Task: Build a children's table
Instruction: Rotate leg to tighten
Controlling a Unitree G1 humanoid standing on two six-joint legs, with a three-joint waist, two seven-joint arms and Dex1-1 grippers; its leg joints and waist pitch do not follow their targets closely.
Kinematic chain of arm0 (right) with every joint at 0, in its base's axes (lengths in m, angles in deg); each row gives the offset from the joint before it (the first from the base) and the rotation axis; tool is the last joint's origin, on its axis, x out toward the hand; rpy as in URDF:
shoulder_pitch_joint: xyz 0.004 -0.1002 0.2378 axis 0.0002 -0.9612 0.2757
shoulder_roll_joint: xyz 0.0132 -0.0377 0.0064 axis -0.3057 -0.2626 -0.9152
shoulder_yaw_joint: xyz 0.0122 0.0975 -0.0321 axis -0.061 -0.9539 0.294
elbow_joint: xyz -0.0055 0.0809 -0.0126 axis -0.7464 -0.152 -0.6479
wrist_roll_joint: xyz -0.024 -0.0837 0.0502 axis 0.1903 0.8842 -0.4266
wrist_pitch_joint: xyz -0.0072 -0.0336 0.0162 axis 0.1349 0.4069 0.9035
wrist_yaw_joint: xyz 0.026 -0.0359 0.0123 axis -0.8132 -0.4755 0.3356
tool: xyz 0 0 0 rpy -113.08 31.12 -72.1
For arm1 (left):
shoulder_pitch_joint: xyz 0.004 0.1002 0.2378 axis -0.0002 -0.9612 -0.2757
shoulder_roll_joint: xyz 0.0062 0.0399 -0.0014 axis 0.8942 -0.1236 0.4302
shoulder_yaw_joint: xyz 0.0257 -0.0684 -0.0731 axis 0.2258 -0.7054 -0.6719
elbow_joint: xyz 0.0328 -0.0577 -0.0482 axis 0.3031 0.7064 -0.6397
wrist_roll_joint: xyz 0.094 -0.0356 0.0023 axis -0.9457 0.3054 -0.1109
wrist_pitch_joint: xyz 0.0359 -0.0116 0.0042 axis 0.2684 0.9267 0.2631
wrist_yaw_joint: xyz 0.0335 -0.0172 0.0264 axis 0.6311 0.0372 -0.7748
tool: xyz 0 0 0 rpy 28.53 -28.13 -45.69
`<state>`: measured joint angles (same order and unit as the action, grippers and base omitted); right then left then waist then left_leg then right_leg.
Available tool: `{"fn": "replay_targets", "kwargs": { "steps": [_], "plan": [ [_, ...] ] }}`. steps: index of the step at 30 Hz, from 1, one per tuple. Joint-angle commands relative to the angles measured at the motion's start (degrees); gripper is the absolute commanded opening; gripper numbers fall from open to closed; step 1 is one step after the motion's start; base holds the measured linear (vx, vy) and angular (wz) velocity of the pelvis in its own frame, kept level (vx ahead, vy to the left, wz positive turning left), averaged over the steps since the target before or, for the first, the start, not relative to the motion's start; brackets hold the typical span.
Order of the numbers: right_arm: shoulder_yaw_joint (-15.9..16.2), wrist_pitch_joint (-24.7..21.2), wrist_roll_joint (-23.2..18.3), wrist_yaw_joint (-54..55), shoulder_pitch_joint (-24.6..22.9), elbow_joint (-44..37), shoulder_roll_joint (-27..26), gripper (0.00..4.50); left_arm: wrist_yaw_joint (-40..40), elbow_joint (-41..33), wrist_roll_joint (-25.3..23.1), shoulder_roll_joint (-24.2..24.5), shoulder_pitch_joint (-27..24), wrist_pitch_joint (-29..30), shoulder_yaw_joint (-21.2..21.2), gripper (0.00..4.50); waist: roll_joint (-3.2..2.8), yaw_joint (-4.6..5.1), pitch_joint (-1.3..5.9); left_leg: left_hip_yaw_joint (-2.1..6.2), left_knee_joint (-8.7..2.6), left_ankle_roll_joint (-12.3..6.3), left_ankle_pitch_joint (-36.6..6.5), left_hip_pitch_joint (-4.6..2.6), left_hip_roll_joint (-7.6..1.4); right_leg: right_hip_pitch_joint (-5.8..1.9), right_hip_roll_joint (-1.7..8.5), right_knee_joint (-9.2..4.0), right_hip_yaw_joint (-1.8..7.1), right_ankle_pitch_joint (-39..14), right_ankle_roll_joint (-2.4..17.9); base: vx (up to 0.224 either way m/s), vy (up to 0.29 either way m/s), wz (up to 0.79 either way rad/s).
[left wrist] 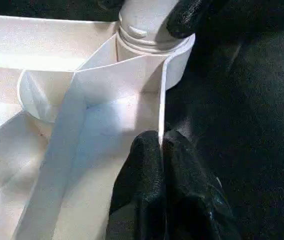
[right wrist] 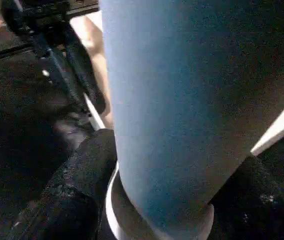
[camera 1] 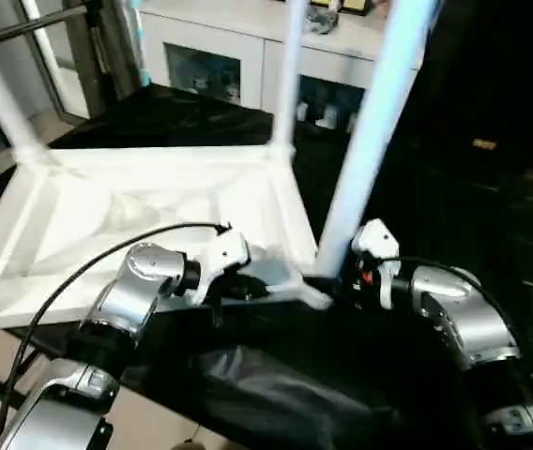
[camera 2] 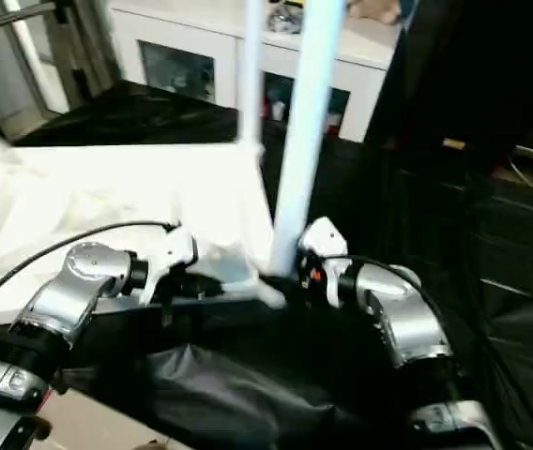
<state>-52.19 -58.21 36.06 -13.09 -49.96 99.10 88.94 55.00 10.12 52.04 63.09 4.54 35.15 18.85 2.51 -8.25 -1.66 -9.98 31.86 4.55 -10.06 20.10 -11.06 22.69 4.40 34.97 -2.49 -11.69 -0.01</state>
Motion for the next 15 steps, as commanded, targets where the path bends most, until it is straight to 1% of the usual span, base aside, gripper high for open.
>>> {"fn": "replay_targets", "kwargs": {
  "steps": [1, 2, 3, 5, 6, 8, 10, 11, 12, 13, 14, 15],
  "plan": [
    [9.4, -1.9, -1.7, -6.7, -1.8, -1.2, -2.5, 2.76, -1.0, -2.8, 2.6, -2.5, 1.2, -1.0, 0.7, 0.00, 0.11, 0.00, 2.18, 0.42, -3.79, -1.39, -14.3, -0.24, -2.36, -2.32, 3.87, -4.41, 2.29, -10.9, 10.3, 0.000, 0.000, 0.00],
    [9.6, -2.5, -1.9, -7.1, -2.0, -1.9, -2.4, 2.76, -0.2, -3.2, 2.7, -2.2, 1.0, -0.6, 0.8, 0.00, 0.13, 0.05, 2.19, 0.40, -3.76, -1.48, -13.9, -0.24, -2.33, -2.32, 3.81, -4.37, 2.28, -10.2, 10.4, 0.000, 0.000, 0.00],
    [9.7, -2.9, -2.0, -7.3, -2.1, -2.2, -2.5, 2.62, 0.0, -3.4, 2.7, -2.1, 0.9, -0.5, 0.7, 0.00, 0.12, -0.01, 2.24, 0.35, -3.64, -1.72, -13.1, -0.19, -2.26, -2.38, 3.71, -4.21, 2.23, -8.9, 10.7, 0.000, 0.000, 0.00],
    [9.5, -3.6, -2.0, -7.3, -2.2, -2.5, -3.0, 2.62, 0.1, -3.4, 2.8, -2.1, 0.8, -0.5, 0.7, 0.00, 0.11, -0.06, 2.33, 0.30, -3.51, -1.92, -11.7, -0.17, -2.27, -2.45, 3.66, -3.97, 2.20, -6.7, 11.1, 0.000, 0.000, 0.00],
    [9.3, -3.5, -1.6, -6.2, -2.1, -2.2, -3.5, 2.51, -0.4, -3.3, 2.7, -2.2, 0.9, -0.4, 0.7, 0.00, 0.13, -0.04, 2.33, 0.27, -3.45, -2.09, -11.0, -0.07, -2.20, -2.49, 3.64, -3.85, 2.15, -5.6, 11.3, 0.000, 0.000, 0.00],
    [8.7, -3.6, -1.3, -4.8, -2.0, -1.6, -4.2, 2.33, -2.0, -2.9, 2.3, -2.6, 1.1, -0.2, 0.4, 0.00, 0.03, -0.02, 2.30, 0.25, -3.47, -1.97, -11.6, -0.18, -2.21, -2.42, 3.68, -3.95, 2.12, -6.2, 11.5, 0.000, 0.000, 0.00],
    [8.2, -4.1, -1.1, -3.6, -1.8, -1.1, -4.7, 2.23, -2.9, -2.6, 2.2, -2.9, 1.4, -0.1, 0.2, 0.00, 0.02, 0.04, 2.20, 0.28, -3.60, -1.50, -12.7, -0.24, -2.21, -2.37, 3.73, -4.13, 2.16, -8.0, 11.4, 0.000, 0.000, 0.00],
    [7.2, -4.5, -0.5, -0.5, -1.3, 0.3, -5.8, 2.14, -4.9, -1.9, 1.7, -3.5, 1.9, 0.3, -0.2, 0.00, 0.04, 0.06, 2.17, 0.31, -3.65, -1.38, -13.0, -0.20, -2.21, -2.40, 3.77, -4.21, 2.17, -8.7, 11.2, 0.000, 0.000, 0.00],
    [6.2, -4.5, 0.5, 3.4, -0.6, 2.1, -6.9, 2.08, -7.3, -0.9, 1.0, -4.3, 2.7, 0.5, -0.6, 0.00, -0.01, 0.20, 2.09, 0.36, -3.81, -0.77, -13.8, -0.31, -2.24, -2.16, 3.83, -4.30, 2.23, -10.1, 11.0, 0.000, 0.000, 0.00],
    [4.9, -4.4, 1.8, 8.5, 0.3, 4.5, -8.4, 2.06, -9.9, 0.2, 0.3, -5.1, 3.6, 1.0, -1.0, 0.00, 0.03, 0.49, 1.96, 0.46, -4.02, 0.02, -15.2, -0.30, -2.09, -2.10, 3.86, -4.64, 2.22, -13.1, 10.4, 0.000, 0.000, 0.00],
    [4.0, -4.5, 2.4, 11.4, 0.8, 5.8, -9.3, 2.05, -11.5, 0.9, -0.3, -5.6, 4.1, 1.3, -1.2, 0.00, 0.08, 0.56, 1.89, 0.55, -4.10, 0.47, -16.0, -0.27, -2.04, -2.11, 3.91, -4.78, 2.21, -15.2, 9.8, 0.000, 0.000, 0.00],
    [2.9, -4.6, 3.1, 15.2, 1.4, 7.4, -10.6, 2.03, -14.2, 2.1, -1.0, -6.4, 5.0, 1.4, -1.5, 0.00, 0.00, 0.63, 1.98, 0.69, -4.18, 1.32, -17.1, -0.59, -2.04, -1.97, 4.13, -5.12, 2.22, -18.8, 8.7, 0.000, 0.000, 0.00]
  ]
}}
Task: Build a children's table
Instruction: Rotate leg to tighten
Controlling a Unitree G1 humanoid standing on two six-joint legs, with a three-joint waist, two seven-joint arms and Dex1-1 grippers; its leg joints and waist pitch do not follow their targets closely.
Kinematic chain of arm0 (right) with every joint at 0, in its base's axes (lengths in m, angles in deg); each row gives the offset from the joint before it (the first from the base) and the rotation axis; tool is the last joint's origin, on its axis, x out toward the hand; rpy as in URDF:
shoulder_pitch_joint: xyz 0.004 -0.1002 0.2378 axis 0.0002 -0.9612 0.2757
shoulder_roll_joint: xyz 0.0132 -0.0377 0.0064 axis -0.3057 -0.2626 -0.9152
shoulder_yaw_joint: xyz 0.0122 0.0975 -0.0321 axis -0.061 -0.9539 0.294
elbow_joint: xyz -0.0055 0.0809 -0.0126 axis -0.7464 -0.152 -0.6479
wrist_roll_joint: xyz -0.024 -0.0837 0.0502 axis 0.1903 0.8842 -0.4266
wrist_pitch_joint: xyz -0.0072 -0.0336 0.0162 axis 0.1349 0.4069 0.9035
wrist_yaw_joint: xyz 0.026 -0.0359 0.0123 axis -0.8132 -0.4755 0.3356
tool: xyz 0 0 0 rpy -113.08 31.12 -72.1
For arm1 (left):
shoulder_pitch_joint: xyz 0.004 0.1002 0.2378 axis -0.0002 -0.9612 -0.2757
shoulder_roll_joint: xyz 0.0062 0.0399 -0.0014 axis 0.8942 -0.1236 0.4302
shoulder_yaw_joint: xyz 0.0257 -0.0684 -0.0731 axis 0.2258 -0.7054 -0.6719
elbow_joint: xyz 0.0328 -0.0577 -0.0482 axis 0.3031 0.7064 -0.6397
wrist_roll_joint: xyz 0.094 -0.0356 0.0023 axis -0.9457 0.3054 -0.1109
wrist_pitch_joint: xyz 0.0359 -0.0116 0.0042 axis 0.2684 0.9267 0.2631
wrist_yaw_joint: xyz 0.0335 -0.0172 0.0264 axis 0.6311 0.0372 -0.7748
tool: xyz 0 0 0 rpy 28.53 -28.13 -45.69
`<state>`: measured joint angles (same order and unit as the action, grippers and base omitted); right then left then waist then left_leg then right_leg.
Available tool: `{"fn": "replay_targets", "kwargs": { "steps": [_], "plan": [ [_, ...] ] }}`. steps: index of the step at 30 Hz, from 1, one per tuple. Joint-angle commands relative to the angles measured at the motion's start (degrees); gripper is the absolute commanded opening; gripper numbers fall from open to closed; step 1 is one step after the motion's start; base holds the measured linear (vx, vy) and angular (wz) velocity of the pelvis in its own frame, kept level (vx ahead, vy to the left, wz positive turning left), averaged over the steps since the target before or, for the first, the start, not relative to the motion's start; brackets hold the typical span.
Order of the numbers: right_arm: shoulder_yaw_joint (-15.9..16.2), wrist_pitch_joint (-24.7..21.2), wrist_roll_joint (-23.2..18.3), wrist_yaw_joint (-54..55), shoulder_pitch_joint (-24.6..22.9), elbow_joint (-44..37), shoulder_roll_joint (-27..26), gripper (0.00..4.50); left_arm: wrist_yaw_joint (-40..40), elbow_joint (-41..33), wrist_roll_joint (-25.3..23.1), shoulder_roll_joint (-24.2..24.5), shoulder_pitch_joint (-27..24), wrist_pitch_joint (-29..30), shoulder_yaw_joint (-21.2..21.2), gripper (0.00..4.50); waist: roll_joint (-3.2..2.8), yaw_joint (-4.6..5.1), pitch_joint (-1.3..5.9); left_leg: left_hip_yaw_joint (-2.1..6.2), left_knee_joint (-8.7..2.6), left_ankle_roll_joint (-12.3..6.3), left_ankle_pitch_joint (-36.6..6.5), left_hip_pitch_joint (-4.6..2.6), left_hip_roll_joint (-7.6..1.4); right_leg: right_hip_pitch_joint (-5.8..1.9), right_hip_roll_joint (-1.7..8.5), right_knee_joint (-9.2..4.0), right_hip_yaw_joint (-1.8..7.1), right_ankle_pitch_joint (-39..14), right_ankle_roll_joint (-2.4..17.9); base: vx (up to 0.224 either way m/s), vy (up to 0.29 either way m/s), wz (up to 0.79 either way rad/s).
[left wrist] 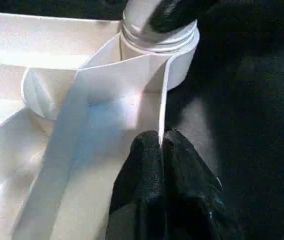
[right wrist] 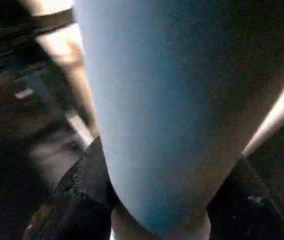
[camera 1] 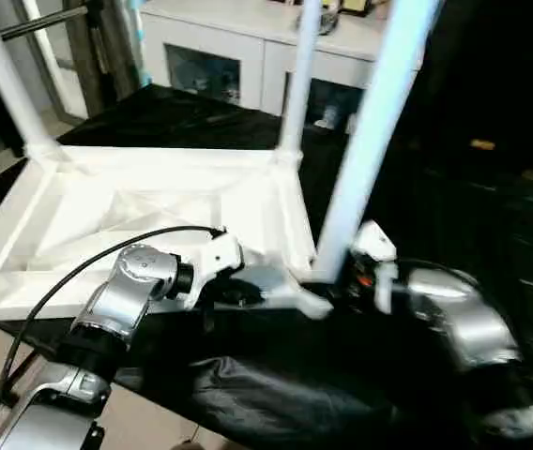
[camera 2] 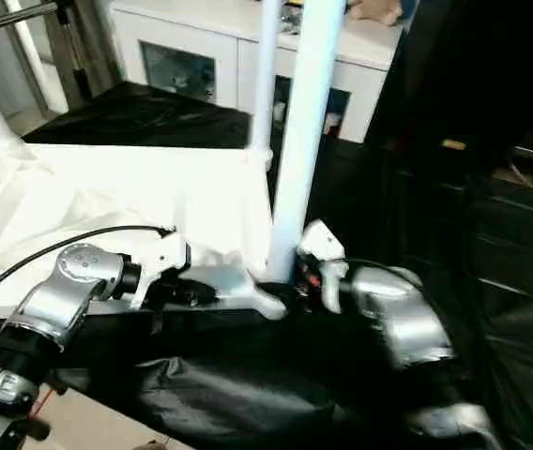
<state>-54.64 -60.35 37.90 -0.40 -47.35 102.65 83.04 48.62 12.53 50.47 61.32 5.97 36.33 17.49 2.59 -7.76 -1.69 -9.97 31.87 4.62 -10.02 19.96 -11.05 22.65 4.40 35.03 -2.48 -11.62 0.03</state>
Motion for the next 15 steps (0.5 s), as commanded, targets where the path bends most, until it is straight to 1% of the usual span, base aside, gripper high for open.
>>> {"fn": "replay_targets", "kwargs": {
  "steps": [1, 2, 3, 4, 5, 6, 7, 8, 10, 11, 12, 13, 14, 15],
  "plan": [
    [5.0, -2.5, 1.4, 3.5, -1.0, 4.1, -5.0, 2.00, -8.5, 0.1, 0.4, -4.9, 3.8, 0.3, -0.3, 0.00, -0.13, 0.24, 1.98, 0.74, -4.27, 1.66, -17.6, -0.53, -2.15, -1.77, 4.10, -5.32, 2.31, -19.5, 8.1, 0.000, 0.000, 0.00],
    [4.4, -2.5, 1.7, 5.8, -0.8, 4.9, -5.7, 2.00, -9.6, 0.6, 0.1, -5.4, 4.2, 0.6, -0.4, 0.00, -0.14, 0.24, 1.98, 0.74, -4.28, 1.67, -17.8, -0.56, -2.15, -1.76, 4.04, -5.36, 2.34, -19.4, 7.9, 0.000, 0.000, 0.00],
    [4.1, -2.6, 1.9, 7.3, -0.6, 5.4, -6.2, 1.99, -10.5, 1.0, 0.0, -5.8, 4.5, 0.7, -0.5, 0.00, -0.46, 0.31, 2.02, 0.71, -4.31, 1.81, -18.1, -0.57, -2.17, -1.67, 3.94, -5.32, 2.42, -18.0, 8.0, 0.000, 0.000, 0.00],
    [3.0, -3.0, 2.5, 11.6, -0.1, 6.7, -7.5, 1.99, -12.5, 1.9, -0.3, -6.8, 5.2, 1.3, -0.8, 0.00, -0.29, 0.32, 2.05, 0.73, -4.31, 1.79, -18.0, -0.45, -2.10, -1.77, 3.89, -5.21, 2.42, -17.0, 8.1, 0.000, 0.000, 0.00],
    [3.0, -3.0, 2.5, 11.6, -0.1, 6.7, -7.5, 1.99, -12.5, 1.9, -0.3, -6.8, 5.2, 1.3, -0.8, 0.00, -0.29, 0.34, 2.06, 0.73, -4.28, 1.86, -17.8, -0.47, -2.07, -1.72, 3.89, -5.16, 2.42, -16.8, 8.2, 0.000, 0.000, 0.00],
    [2.1, -3.4, 2.8, 15.1, 0.2, 7.7, -8.6, 1.99, -14.5, 2.5, -0.7, -7.6, 5.7, 1.9, -1.0, 0.00, -0.48, 0.36, 2.08, 0.66, -4.27, 1.89, -17.7, -0.51, -2.05, -1.68, 3.88, -5.23, 2.46, -16.4, 8.2, 0.000, 0.000, 0.00],
    [0.8, -3.7, 3.2, 19.4, 0.7, 9.1, -10.1, 1.99, -16.7, 3.2, -1.0, -8.6, 6.3, 2.8, -1.1, 0.00, -0.46, 0.38, 2.09, 0.69, -4.26, 2.04, -17.5, -0.47, -2.00, -1.73, 3.82, -5.18, 2.44, -16.0, 8.2, 0.000, 0.000, 0.00],
    [0.2, -3.7, 3.4, 21.3, 0.9, 9.8, -10.7, 1.99, -18.1, 3.8, -1.5, -9.1, 6.6, 2.8, -1.2, 0.00, -0.44, 0.39, 2.07, 0.63, -4.27, 2.06, -17.4, -0.46, -1.96, -1.70, 3.79, -5.21, 2.46, -15.9, 8.2, 0.000, 0.000, 0.00],
    [-0.7, -3.4, 4.0, 24.2, 1.4, 11.1, -11.9, 1.99, -20.4, 5.1, -2.3, -9.8, 7.1, 2.8, -1.3, 0.00, -0.60, 0.39, 2.13, 0.67, -4.26, 2.11, -17.5, -0.54, -1.99, -1.67, 3.80, -5.25, 2.44, -15.6, 8.1, 0.000, 0.000, 0.00],
    [-0.7, -3.4, 4.0, 24.2, 1.4, 11.1, -11.9, 1.99, -20.4, 5.1, -2.3, -9.8, 7.1, 2.8, -1.3, 0.00, -0.57, 0.36, 2.17, 0.66, -4.20, 2.08, -17.5, -0.56, -1.97, -1.68, 3.79, -5.19, 2.44, -15.4, 8.1, 0.000, 0.000, 0.00],
    [-0.6, -2.7, 4.2, 24.7, 1.5, 11.4, -12.4, 1.99, -20.4, 5.5, -2.4, -10.2, 7.2, 2.7, -1.2, 0.00, -0.59, 0.28, 2.17, 0.65, -4.22, 1.89, -17.1, -0.43, -1.93, -1.75, 3.75, -5.16, 2.45, -14.7, 8.0, 0.000, 0.000, 0.00],
    [-0.1, -1.4, 4.3, 23.9, 1.4, 11.3, -12.6, 1.99, -20.1, 5.7, -2.3, -10.3, 7.3, 2.3, -1.1, 0.00, -0.41, 0.30, 2.18, 0.64, -4.19, 1.76, -17.1, -0.33, -1.94, -1.79, 3.78, -5.15, 2.44, -14.5, 7.9, 0.000, 0.000, 0.00],
    [0.4, 0.2, 3.2, 21.4, 1.1, 10.9, -13.0, 1.99, -19.8, 6.2, -2.2, -10.4, 7.4, 1.8, -0.8, 0.00, -0.52, 0.17, 2.24, 0.68, -4.21, 1.59, -16.7, -0.32, -1.97, -1.87, 3.82, -5.06, 2.42, -13.9, 7.8, 0.000, 0.000, 0.00],
    [0.5, 0.2, 2.3, 19.6, 1.0, 10.4, -13.1, 2.69, -19.7, 6.3, -2.1, -10.4, 7.6, 1.4, -0.7, 0.00, -0.56, 0.17, 2.23, 0.62, -4.17, 1.45, -16.8, -0.35, -1.97, -1.81, 3.80, -5.08, 2.44, -13.5, 7.9, 0.000, 0.000, 0.00]
  ]
}}
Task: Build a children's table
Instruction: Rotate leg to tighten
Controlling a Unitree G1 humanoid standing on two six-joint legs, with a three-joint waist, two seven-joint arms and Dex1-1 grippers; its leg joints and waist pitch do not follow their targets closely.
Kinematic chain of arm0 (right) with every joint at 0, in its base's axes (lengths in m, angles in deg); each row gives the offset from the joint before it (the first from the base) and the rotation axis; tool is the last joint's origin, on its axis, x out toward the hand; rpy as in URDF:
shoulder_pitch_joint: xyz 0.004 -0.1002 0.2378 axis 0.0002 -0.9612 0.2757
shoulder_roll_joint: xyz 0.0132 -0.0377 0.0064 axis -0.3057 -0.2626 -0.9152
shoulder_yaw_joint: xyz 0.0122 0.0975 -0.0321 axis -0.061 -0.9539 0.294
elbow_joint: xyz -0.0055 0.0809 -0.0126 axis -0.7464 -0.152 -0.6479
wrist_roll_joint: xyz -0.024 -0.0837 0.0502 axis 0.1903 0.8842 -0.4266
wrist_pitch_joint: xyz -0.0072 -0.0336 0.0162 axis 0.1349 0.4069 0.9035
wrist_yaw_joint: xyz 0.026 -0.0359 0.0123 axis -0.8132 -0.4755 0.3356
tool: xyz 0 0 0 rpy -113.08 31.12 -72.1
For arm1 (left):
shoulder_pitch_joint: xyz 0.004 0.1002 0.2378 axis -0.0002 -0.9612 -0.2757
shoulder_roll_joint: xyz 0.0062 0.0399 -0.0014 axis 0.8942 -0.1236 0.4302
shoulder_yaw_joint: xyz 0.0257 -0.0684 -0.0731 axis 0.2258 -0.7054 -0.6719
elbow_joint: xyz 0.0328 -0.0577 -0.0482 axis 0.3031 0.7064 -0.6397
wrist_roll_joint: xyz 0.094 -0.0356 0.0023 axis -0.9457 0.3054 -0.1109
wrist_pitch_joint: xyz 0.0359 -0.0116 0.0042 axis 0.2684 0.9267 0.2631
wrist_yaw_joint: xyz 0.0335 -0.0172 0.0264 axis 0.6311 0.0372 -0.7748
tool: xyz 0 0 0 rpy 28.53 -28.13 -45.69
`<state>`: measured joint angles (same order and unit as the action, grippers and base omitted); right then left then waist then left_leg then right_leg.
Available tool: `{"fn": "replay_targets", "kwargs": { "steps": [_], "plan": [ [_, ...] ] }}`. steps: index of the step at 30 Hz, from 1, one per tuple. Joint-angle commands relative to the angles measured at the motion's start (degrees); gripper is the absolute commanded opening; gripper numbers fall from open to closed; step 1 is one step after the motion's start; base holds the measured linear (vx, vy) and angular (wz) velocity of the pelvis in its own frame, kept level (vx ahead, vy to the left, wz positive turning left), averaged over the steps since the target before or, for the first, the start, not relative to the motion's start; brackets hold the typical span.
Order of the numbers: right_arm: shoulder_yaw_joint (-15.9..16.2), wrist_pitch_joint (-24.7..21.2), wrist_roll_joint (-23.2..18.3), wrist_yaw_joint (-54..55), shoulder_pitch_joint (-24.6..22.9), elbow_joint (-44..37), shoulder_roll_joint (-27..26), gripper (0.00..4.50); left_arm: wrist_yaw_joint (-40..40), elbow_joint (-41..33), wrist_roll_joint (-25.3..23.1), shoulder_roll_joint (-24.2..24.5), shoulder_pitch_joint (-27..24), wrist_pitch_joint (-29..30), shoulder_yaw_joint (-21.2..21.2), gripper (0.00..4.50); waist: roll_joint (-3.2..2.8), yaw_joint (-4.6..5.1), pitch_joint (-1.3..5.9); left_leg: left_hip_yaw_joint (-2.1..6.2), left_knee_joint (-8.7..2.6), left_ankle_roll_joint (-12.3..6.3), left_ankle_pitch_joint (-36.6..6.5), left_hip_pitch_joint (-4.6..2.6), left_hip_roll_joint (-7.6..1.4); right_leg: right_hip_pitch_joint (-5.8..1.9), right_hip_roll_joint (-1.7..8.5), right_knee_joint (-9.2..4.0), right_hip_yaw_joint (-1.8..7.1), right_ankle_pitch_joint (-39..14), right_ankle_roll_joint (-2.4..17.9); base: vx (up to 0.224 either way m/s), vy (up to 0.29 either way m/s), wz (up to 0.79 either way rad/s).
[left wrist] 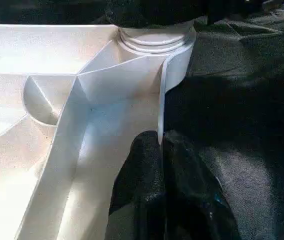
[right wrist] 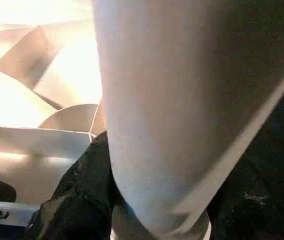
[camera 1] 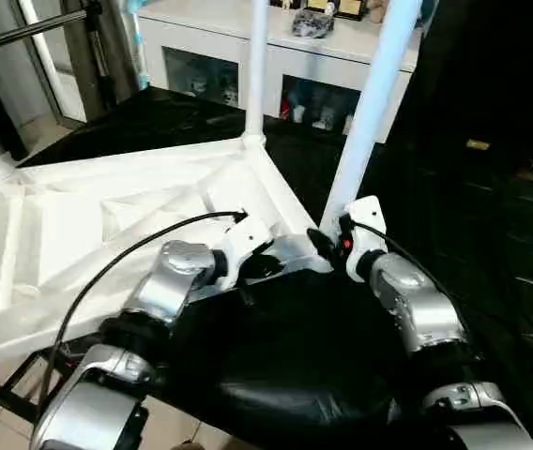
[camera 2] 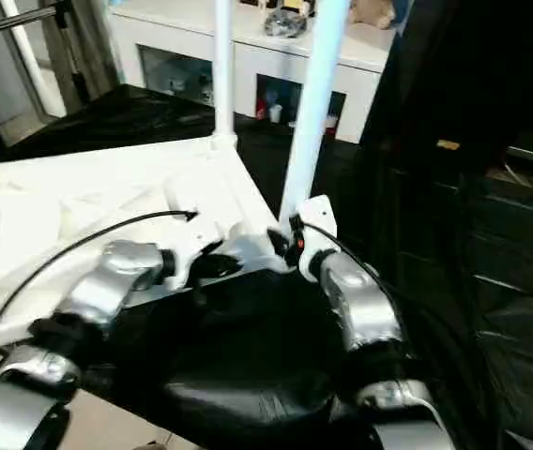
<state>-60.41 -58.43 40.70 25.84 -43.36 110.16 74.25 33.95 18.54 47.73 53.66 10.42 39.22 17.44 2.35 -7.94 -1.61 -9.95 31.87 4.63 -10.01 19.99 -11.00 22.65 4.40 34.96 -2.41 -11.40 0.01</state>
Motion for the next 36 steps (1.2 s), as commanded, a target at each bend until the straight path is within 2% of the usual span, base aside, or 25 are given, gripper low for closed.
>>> {"fn": "replay_targets", "kwargs": {
  "steps": [1, 3, 5, 7, 11, 12, 13, 16, 18, 19, 21, 23, 26, 27, 30, 31, 36],
  "plan": [
    [6.2, -2.4, -1.5, -8.0, -3.1, 2.4, -4.3, 2.69, -4.6, 0.4, 0.7, -2.5, 3.2, -1.9, -0.5, 0.00, -0.31, 0.32, 2.01, 0.62, -4.24, 1.08, -17.4, -0.34, -2.01, -1.86, 3.77, -5.12, 2.38, -14.1, 7.9, 0.000, 0.000, 0.00],
    [6.7, -2.9, -2.3, -10.4, -3.0, 1.4, -3.8, 2.76, -3.6, 0.2, 0.8, -1.9, 3.1, -2.4, -0.3, 0.00, -0.35, 0.32, 2.00, 0.70, -4.31, 0.87, -17.8, -0.21, -2.05, -1.97, 3.80, -5.14, 2.36, -14.9, 7.7, 0.000, 0.000, 0.00],
    [8.0, -2.1, -1.8, -12.0, -3.1, 0.7, -2.9, 3.14, -2.6, 0.1, 0.9, -1.4, 3.0, -3.3, -0.1, 0.00, -0.34, 0.31, 2.05, 0.68, -4.28, 0.81, -17.8, -0.28, -2.08, -1.93, 3.80, -5.19, 2.36, -15.1, 7.6, 0.000, 0.000, 0.00],
    [9.3, -0.8, -1.6, -14.8, -3.4, -0.3, -1.5, 3.14, -0.5, -0.8, 1.4, -0.6, 2.4, -3.8, 0.1, 0.00, -0.32, 0.25, 2.06, 0.62, -4.20, 0.57, -16.8, -0.16, -2.06, -1.97, 3.84, -5.10, 2.39, -14.1, 7.9, 0.000, 0.000, 0.00],
    [12.9, 0.1, -3.9, -27.1, -5.9, -5.7, 3.5, 3.14, 5.7, -3.3, 2.9, 1.4, 0.3, -6.4, 1.1, 0.00, -0.15, 0.05, 2.14, 0.57, -3.94, -0.83, -14.9, 0.04, -2.12, -2.32, 3.72, -4.68, 2.33, -9.8, 8.6, 0.000, 0.000, 0.00],
    [13.1, 0.0, -4.0, -27.7, -6.1, -6.0, 3.7, 3.14, 6.0, -3.4, 3.0, 1.5, 0.3, -6.7, 1.1, 0.00, -0.19, 0.01, 2.22, 0.54, -3.83, -1.21, -14.0, 0.09, -2.11, -2.41, 3.68, -4.46, 2.30, -7.9, 9.1, 0.000, 0.000, 0.00],
    [14.5, -0.8, -4.7, -31.7, -7.0, -8.3, 5.8, 3.14, 9.6, -5.4, 4.4, 2.4, -0.9, -6.3, 1.5, 0.00, -0.23, 0.01, 2.29, 0.53, -3.74, -1.40, -13.2, -0.03, -2.18, -2.45, 3.68, -4.21, 2.21, -6.3, 9.8, 0.000, 0.000, 0.00],
    [16.2, -1.7, -5.1, -37.5, -8.3, -10.9, 8.9, 3.14, 15.8, -8.5, 6.6, 4.0, -2.8, -6.7, 2.5, 0.00, -0.08, 0.10, 2.29, 0.36, -3.52, -2.37, -11.2, 0.13, -2.25, -2.71, 3.61, -3.81, 2.11, -2.9, 11.2, 0.000, 0.000, 0.00],
    [16.5, -1.9, -5.4, -39.1, -8.7, -11.6, 9.7, 3.14, 16.9, -8.9, 6.6, 4.5, -3.2, -7.0, 2.8, 0.00, -0.11, 0.00, 2.19, 0.16, -3.45, -2.68, -11.7, -0.04, -2.22, -2.46, 3.55, -3.97, 2.10, -3.8, 11.6, 0.000, 0.000, 0.00],
    [17.0, -2.4, -5.9, -41.3, -9.1, -12.6, 10.8, 3.14, 17.9, -9.3, 6.6, 5.2, -3.5, -7.4, 3.0, 0.00, 0.54, -0.14, 2.14, 0.07, -3.43, -2.83, -11.8, 0.02, -2.25, -2.58, 3.60, -4.08, 2.07, -4.9, 11.6, 0.000, 0.000, 0.00],
    [17.5, -2.7, -6.1, -42.9, -9.4, -13.2, 11.5, 3.14, 18.5, -9.5, 6.8, 5.7, -3.6, -7.5, 2.9, 0.00, 0.10, -0.45, 2.09, 0.16, -3.54, -2.60, -12.7, -0.16, -2.55, -2.37, 3.81, -4.13, 2.13, -7.2, 11.4, 0.000, 0.000, 0.00],
    [18.4, -2.8, -5.6, -44.6, -9.7, -13.8, 12.6, 3.14, 19.5, -10.0, 7.2, 6.3, -3.9, -7.4, 2.8, 0.00, 0.12, -0.42, 1.98, 0.28, -3.78, -1.94, -13.8, -0.08, -2.45, -2.34, 3.79, -4.31, 2.11, -9.7, 10.8, 0.000, 0.000, 0.00],
    [19.6, -2.1, -4.3, -45.4, -9.7, -13.5, 13.5, 3.14, 20.7, -11.2, 7.4, 6.9, -4.6, -6.8, 2.8, 0.00, 0.54, -0.28, 1.83, 0.34, -3.92, -1.41, -15.2, -0.11, -2.44, -2.19, 3.97, -4.65, 2.21, -13.0, 10.0, 0.000, 0.000, 0.00],
    [19.6, -2.2, -4.4, -45.6, -9.6, -13.5, 13.5, 2.93, 20.9, -11.4, 7.4, 7.0, -4.7, -6.7, 2.8, 0.00, 0.48, -0.29, 1.90, 0.41, -3.93, -1.33, -15.3, -0.12, -2.45, -2.23, 4.04, -4.60, 2.24, -13.4, 9.9, 0.000, 0.000, 0.00],
    [19.2, -3.4, -5.3, -46.4, -9.4, -14.1, 13.0, 2.84, 21.2, -12.1, 7.4, 7.2, -5.1, -6.2, 2.6, 0.00, 0.55, -0.22, 2.05, 0.37, -3.79, -1.61, -13.2, -0.15, -2.41, -2.20, 3.86, -4.33, 2.22, -10.7, 10.2, 0.000, 0.000, 0.00],
    [19.1, -3.8, -5.6, -46.6, -9.4, -14.4, 12.9, 2.65, 21.2, -12.4, 7.5, 7.3, -5.3, -6.0, 2.5, 0.00, 0.61, -0.18, 2.11, 0.31, -3.67, -1.79, -12.6, -0.14, -2.39, -2.25, 3.79, -4.15, 2.19, -9.1, 10.5, 0.000, 0.000, 0.00],
    [19.5, -5.6, -6.4, -47.3, -10.0, -15.4, 12.6, 2.39, 21.1, -12.8, 7.6, 7.4, -5.9, -5.7, 2.5, 0.00, 0.61, -0.33, 2.06, 0.24, -3.62, -2.06, -12.0, -0.12, -2.34, -2.33, 3.78, -4.14, 2.16, -9.0, 10.5, 0.000, 0.000, 0.00]
  ]
}}
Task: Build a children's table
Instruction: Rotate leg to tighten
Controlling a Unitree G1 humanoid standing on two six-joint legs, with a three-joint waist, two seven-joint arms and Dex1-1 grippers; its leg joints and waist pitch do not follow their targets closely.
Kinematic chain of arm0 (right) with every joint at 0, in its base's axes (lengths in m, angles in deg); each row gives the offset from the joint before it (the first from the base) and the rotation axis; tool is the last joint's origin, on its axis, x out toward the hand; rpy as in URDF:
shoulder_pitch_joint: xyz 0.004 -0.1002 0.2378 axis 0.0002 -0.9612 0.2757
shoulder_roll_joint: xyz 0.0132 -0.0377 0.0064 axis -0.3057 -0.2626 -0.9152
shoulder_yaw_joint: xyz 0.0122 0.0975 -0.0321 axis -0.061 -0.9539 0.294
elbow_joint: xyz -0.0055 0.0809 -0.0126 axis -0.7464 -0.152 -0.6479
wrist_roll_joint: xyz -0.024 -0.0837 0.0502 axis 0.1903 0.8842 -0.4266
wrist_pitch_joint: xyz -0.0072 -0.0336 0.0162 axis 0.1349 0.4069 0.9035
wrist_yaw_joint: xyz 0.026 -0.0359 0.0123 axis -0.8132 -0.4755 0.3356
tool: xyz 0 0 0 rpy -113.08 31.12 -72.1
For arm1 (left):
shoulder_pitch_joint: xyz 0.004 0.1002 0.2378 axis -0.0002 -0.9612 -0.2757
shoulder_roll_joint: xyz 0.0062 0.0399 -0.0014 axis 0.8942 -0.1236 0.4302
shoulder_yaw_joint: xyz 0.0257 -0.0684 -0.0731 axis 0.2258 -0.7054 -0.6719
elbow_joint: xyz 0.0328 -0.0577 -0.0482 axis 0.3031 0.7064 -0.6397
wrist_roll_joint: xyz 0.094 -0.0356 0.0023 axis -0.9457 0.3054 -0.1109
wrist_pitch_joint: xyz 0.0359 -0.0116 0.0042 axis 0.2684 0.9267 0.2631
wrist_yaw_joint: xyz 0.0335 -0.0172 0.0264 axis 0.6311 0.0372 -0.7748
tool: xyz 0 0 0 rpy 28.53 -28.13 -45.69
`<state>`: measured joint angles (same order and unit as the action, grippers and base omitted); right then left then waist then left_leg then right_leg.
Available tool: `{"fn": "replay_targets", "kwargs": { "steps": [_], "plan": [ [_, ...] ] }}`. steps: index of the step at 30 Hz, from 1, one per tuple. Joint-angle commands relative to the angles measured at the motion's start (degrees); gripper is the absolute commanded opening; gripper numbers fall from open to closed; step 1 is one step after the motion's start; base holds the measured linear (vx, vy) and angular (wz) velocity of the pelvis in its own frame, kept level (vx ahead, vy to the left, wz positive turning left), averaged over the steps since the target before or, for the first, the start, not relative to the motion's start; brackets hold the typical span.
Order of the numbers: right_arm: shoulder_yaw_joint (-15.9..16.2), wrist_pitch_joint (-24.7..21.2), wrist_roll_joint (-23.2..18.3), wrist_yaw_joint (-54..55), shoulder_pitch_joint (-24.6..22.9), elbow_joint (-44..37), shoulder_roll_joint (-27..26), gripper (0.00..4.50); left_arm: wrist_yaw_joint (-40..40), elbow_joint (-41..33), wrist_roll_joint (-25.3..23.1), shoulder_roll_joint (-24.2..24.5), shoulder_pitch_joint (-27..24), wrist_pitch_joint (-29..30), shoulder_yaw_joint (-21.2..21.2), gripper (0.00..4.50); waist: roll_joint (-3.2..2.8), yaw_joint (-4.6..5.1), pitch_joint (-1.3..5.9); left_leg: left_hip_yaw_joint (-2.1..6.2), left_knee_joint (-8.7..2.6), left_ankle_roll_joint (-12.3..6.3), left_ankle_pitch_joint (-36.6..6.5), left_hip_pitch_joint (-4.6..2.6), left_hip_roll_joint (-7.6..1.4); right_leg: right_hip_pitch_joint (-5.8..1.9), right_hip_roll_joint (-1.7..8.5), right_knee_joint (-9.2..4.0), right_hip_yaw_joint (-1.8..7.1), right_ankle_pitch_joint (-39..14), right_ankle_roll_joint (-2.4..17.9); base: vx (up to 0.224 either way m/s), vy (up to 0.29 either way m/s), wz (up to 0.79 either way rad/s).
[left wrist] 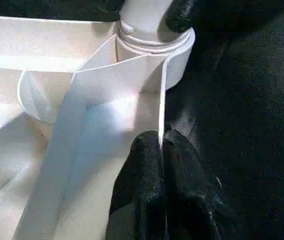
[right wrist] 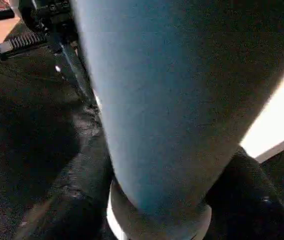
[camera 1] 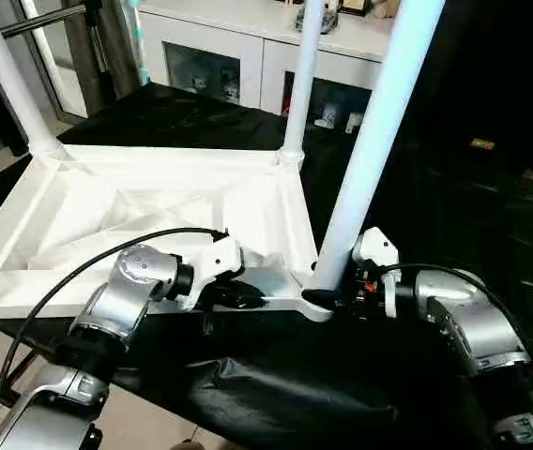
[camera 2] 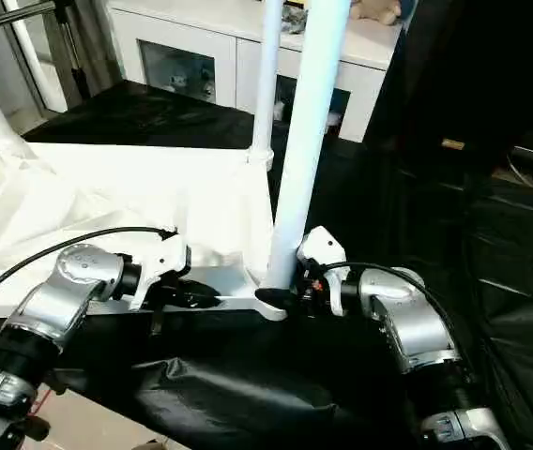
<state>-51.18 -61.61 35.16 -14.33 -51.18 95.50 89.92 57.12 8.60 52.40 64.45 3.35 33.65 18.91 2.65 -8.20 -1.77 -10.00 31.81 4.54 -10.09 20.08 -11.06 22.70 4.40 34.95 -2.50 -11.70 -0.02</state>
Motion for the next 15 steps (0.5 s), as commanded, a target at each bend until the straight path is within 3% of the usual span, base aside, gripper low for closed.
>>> {"fn": "replay_targets", "kwargs": {
  "steps": [1, 5, 7, 10, 15],
  "plan": [
    [10.4, -2.4, -0.8, -7.0, -2.3, -0.8, -3.2, 2.26, -2.3, -2.8, 2.8, -3.5, 1.1, -0.1, 1.1, 0.00, 0.35, -0.03, 2.19, 0.31, -3.60, -1.84, -12.4, -0.19, -2.31, -2.34, 3.81, -4.17, 2.25, -9.2, 10.5, 0.000, 0.000, 0.00],
    [8.6, -2.5, 1.9, 1.5, -1.5, 3.2, -6.6, 2.07, -9.2, -0.5, 0.6, -5.4, 2.3, 1.1, -0.1, 0.00, 0.22, 0.24, 2.00, 0.37, -3.84, -1.02, -13.8, -0.21, -2.24, -2.06, 3.86, -4.47, 2.29, -12.0, 10.1, 0.000, 0.000, 0.00],
    [5.5, -1.7, 5.3, 14.9, -0.1, 9.1, -11.5, 2.03, -16.3, 2.9, -1.6, -7.7, 4.4, 2.2, -1.0, 0.00, 0.23, 0.56, 1.49, 0.66, -4.26, 1.05, -19.0, -0.68, -2.10, -1.53, 4.20, -5.59, 2.31, -23.0, 7.8, 0.000, 0.000, 0.00],
    [3.4, -3.1, 6.3, 22.9, 0.8, 11.6, -14.2, 1.99, -20.9, 4.8, -2.7, -9.4, 5.8, 3.1, -1.6, 0.00, 0.14, 1.22, 1.25, 1.56, -4.75, 2.57, -24.6, -1.34, -2.12, -1.26, 4.63, -6.63, 2.25, -33.1, 4.4, -0.019, -0.001, -0.01],
    [0.2, -4.8, 7.4, 33.9, 2.2, 15.4, -18.2, 1.98, -27.4, 7.5, -3.4, -12.6, 7.9, 4.7, -2.6, 0.00, 0.05, 1.92, 1.31, 1.58, -4.68, 2.21, -27.0, -1.84, -1.94, -0.54, 4.39, -7.18, 2.23, -34.1, 3.8, 0.000, 0.000, 0.00]
  ]
}}
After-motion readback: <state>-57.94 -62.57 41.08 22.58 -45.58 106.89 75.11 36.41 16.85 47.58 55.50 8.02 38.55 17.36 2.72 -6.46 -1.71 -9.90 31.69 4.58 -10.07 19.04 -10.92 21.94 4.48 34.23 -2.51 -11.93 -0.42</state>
